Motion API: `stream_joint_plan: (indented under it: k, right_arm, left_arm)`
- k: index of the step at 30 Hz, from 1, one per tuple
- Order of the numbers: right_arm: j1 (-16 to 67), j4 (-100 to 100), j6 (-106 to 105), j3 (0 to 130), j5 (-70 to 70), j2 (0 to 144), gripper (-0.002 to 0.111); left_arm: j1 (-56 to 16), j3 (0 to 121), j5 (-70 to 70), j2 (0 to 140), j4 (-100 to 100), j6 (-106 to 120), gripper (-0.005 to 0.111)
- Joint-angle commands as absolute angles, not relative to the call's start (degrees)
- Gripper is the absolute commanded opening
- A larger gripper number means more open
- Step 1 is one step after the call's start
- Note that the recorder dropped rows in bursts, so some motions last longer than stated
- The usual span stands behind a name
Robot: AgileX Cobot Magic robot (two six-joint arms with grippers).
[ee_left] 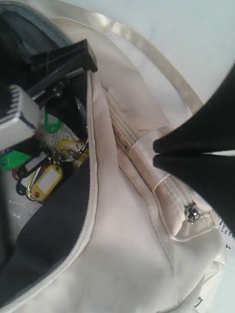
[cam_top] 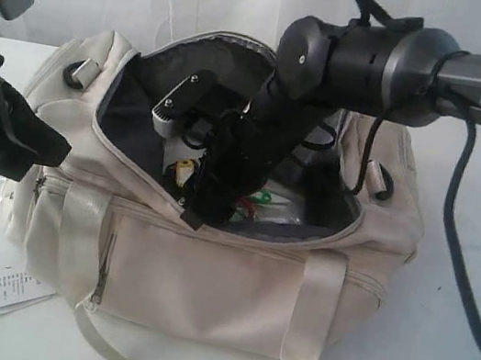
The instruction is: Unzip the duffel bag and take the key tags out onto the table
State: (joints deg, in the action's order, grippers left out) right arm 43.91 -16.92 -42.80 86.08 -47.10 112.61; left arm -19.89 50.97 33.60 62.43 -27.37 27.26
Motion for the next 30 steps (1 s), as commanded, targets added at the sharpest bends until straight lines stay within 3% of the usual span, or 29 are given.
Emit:
stream_joint_plan:
  k: [1, 5, 7, 9, 30]
  right_arm:
    - [44.65, -7.22, -30.59, 85.93, -48.08, 114.96, 0.056]
    - [44.65, 5.09, -17.05, 85.93, -49.81, 115.0, 0.035]
    - [44.65, 9.61, -14.3, 85.93, -50.46, 114.46, 0.014]
    - [44.65, 11.0, -14.22, 86.17, -50.46, 113.56, 0.0]
    - [44.65, 10.3, -13.04, 91.45, -48.99, 103.72, 0.0]
  left_arm:
    - [-20.14, 50.6, 34.55, 62.03, -28.45, 27.46, 0.0]
    - [-20.14, 50.6, 34.55, 62.03, -28.45, 27.46, 0.0]
    - [-20.14, 50.6, 34.55, 62.03, -28.45, 27.46, 0.0]
    - [-20.14, 50.6, 34.55, 62.03, -28.45, 27.46, 0.0]
    - [-20.14, 50.6, 34.55, 62.03, -28.45, 27.46, 0.0]
